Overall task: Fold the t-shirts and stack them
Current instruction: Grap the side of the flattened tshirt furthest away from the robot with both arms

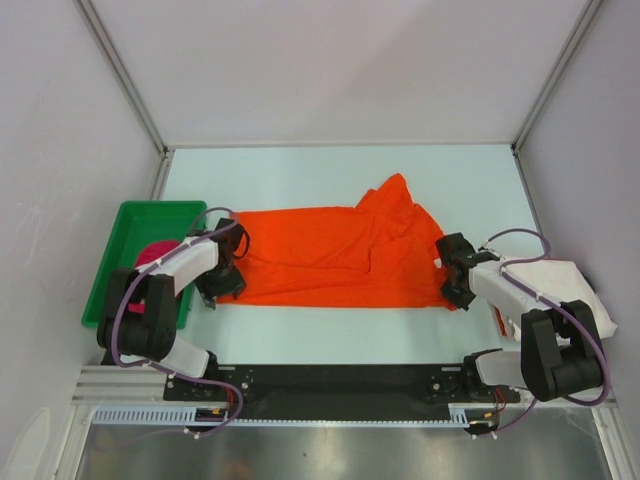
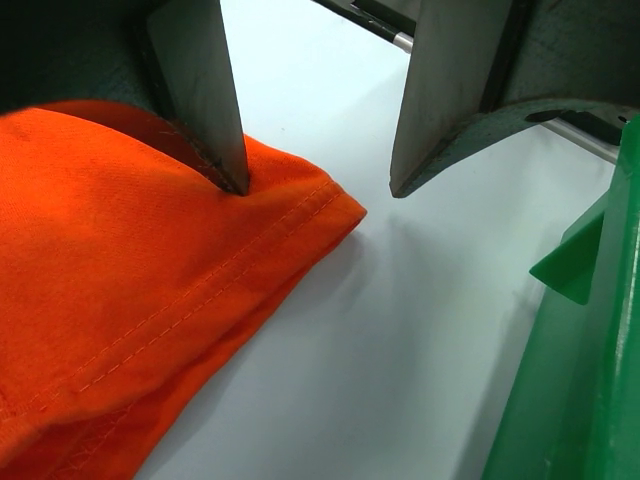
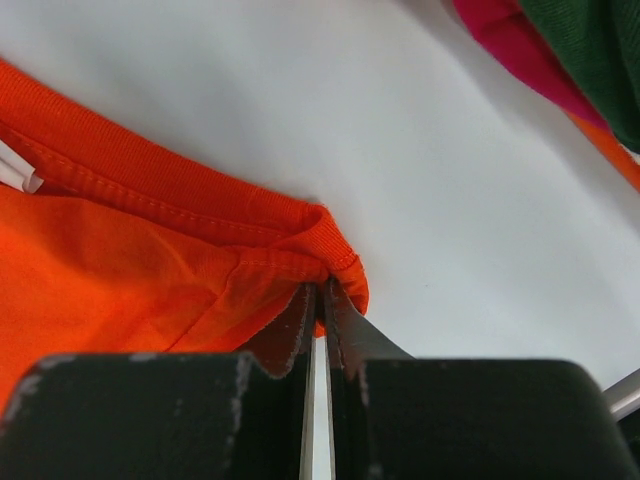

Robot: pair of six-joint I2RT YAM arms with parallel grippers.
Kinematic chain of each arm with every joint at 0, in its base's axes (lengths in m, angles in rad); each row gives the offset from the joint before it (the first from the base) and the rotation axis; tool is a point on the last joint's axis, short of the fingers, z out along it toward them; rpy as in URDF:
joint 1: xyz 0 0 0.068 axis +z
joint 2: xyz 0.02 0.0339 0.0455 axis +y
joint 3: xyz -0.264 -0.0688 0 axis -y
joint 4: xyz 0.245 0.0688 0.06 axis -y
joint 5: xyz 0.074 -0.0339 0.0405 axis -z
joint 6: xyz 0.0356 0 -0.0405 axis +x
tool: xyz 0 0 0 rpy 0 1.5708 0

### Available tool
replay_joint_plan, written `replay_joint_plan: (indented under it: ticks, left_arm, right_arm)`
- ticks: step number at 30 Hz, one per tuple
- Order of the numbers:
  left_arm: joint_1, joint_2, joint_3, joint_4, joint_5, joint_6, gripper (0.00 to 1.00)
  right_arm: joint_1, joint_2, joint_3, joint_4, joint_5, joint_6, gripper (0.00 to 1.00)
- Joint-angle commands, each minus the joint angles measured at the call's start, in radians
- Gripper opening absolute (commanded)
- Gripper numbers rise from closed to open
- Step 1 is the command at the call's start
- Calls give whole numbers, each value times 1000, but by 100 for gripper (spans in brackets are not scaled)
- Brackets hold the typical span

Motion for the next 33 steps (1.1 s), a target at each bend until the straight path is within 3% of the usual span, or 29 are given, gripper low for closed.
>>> replay_joint_plan:
  ticks: [1, 3, 6, 7, 10, 16, 19, 24, 26, 30, 31, 32, 33]
  left_arm:
    - [28, 9, -18, 30, -71, 13, 65]
    - [27, -1, -12, 29, -54, 25, 67]
    - [21, -53, -11, 52, -14, 51, 69]
    - [16, -73, -14, 62, -5, 60, 70]
    - [-18, -155, -15, 87, 6, 77, 75]
    - [-137, -339, 55, 85, -21, 94, 84]
    - [-151, -367, 107, 118, 23, 119, 85]
    - [-154, -291, 205, 115, 22, 151, 85]
    - [-154, -262, 228, 128, 23, 162, 85]
    - [-156, -171, 270, 225, 128, 223, 81]
    - [-156, -141, 314, 234, 152, 226, 80]
    - [-157, -69, 337, 239, 173, 235, 75]
    - [-157, -41, 359, 239, 173, 237, 73]
  right_arm:
    - [-20, -14, -24, -34, 78, 0, 1]
    - [-15, -34, -27, -14, 70, -22, 1]
    - [33, -104, -34, 26, 61, -76, 12]
    - [53, -126, -36, 38, 61, -94, 25]
    - [112, -183, -22, 46, 71, -114, 48]
    - [228, -267, 70, 23, 137, -126, 75]
    - [255, -247, 151, 58, 127, -178, 83]
    - [255, -118, 280, 15, 153, -198, 86]
    - [256, -103, 289, 63, 128, -230, 85]
    - [256, -24, 326, 225, -4, -309, 58]
    - [255, 10, 350, 233, -10, -310, 36]
    - [255, 45, 407, 230, -13, -321, 24]
    - [256, 117, 430, 225, -2, -330, 0]
